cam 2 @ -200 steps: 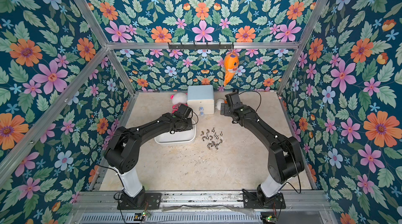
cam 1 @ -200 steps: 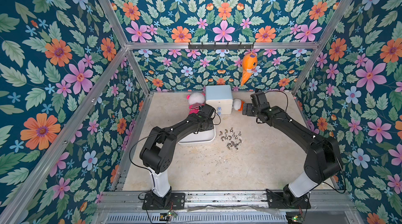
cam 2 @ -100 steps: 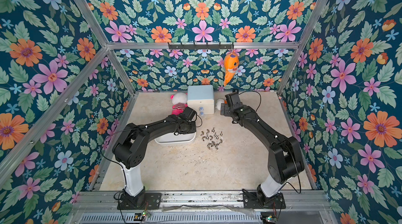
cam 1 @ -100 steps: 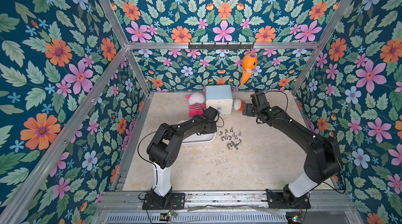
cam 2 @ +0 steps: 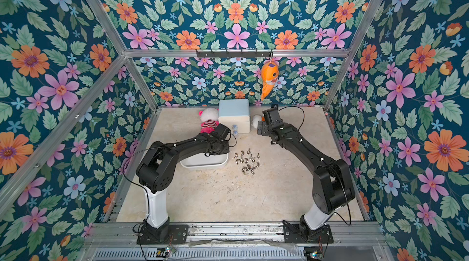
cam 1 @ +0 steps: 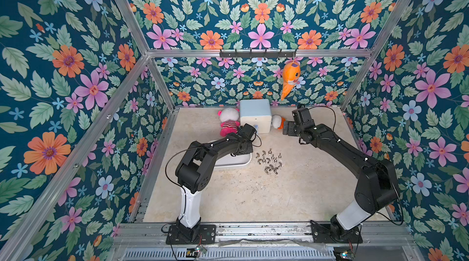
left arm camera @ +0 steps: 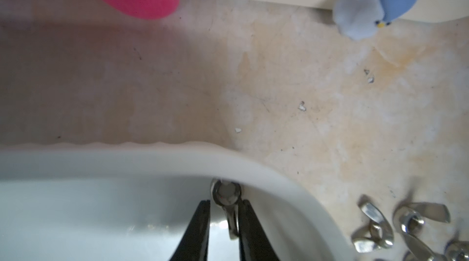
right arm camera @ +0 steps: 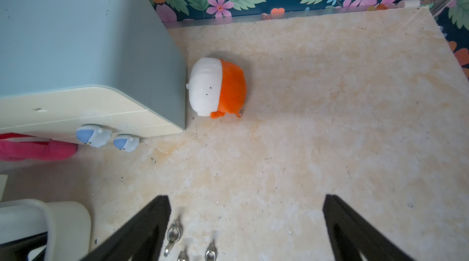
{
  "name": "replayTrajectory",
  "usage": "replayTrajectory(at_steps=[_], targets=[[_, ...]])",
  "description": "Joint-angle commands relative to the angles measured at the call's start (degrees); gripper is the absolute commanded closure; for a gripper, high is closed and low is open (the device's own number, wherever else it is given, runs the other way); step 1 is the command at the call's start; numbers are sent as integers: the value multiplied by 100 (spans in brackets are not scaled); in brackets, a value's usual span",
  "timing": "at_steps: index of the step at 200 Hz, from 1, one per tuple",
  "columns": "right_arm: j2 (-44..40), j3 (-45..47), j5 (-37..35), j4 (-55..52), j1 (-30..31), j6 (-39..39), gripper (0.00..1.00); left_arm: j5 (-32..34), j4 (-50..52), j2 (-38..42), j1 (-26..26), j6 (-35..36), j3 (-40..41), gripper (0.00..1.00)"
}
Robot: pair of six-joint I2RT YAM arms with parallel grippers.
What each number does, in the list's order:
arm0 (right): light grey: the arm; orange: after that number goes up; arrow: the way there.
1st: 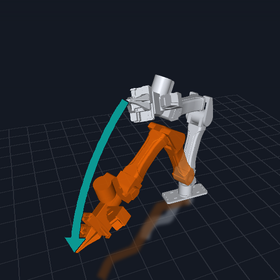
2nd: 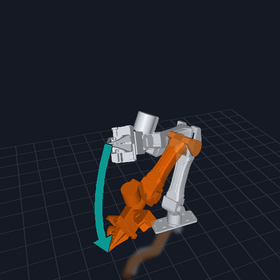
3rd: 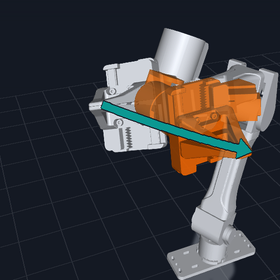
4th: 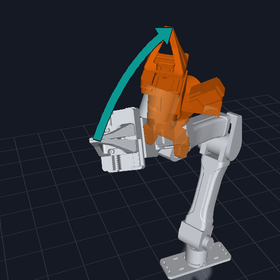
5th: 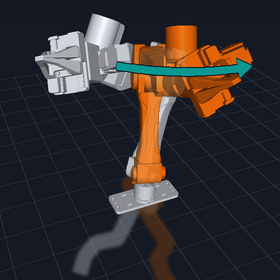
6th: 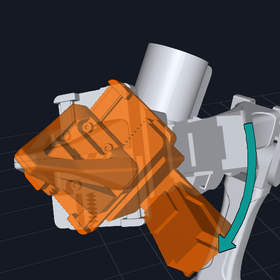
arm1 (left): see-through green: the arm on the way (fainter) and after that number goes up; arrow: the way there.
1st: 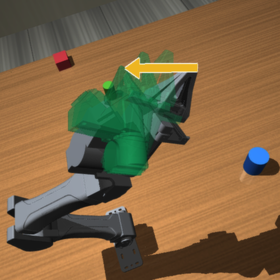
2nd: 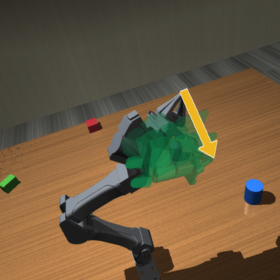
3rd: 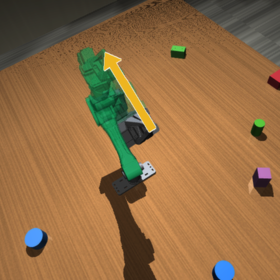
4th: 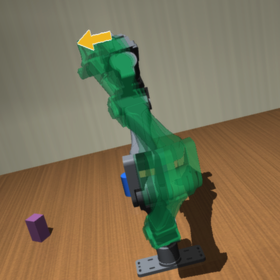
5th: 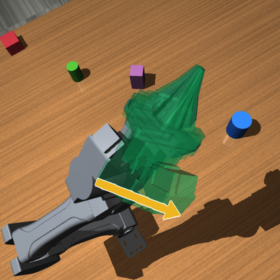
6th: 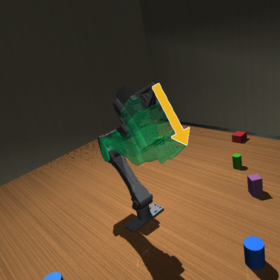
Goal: Take out the wing nut from the storage box
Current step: Pick up the wing nut from the storage box, then place the wing nut at the center of the board.
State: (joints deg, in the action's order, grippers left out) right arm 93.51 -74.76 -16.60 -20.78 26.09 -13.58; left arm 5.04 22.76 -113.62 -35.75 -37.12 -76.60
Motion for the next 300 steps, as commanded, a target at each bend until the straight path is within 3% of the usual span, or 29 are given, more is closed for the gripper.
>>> replayTrajectory(at_steps=[1, 71, 153, 231, 300], targets=[[11, 26, -75, 61, 8, 18, 1, 50, 26, 29, -16, 39, 13, 78], [-9, 38, -72, 60, 8, 15, 1, 57, 61, 37, -20, 30, 91, 92], [-22, 66, -45, 80, 9, -4, 1, 380, 348, 893, -113, 104, 29, 92], [-51, 66, -63, 78, 7, -39, 1, 771, 880, 1452, -992, 179, -452, 92], [-109, 5, -183, 1, -25, -31, 1, 559, 948, 1313, -1789, -164, -155, 92]])
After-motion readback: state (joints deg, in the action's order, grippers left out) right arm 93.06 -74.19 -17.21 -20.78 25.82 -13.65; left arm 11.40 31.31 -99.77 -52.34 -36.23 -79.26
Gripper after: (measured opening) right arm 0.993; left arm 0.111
